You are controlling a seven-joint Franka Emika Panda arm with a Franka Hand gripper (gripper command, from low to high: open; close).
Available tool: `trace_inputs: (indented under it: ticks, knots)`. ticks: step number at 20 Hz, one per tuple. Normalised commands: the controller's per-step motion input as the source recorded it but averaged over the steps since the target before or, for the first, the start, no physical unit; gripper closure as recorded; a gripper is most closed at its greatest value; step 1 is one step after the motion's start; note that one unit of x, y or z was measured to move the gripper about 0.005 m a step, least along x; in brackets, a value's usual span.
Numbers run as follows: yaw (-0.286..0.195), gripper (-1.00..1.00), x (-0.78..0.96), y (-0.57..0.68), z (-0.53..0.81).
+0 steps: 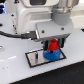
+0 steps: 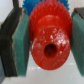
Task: Insert the blue gear onto the right peg, followed by the red gear
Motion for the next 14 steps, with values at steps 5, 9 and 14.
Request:
trace_inputs:
  ticks: [5,9,14]
  knots:
    - [0.0,1.0,0.18,-0.01,-0.22]
    - [0.0,1.0,0.36,0.04,0.37]
    - [0.0,1.0,0.45,0.03,0.38]
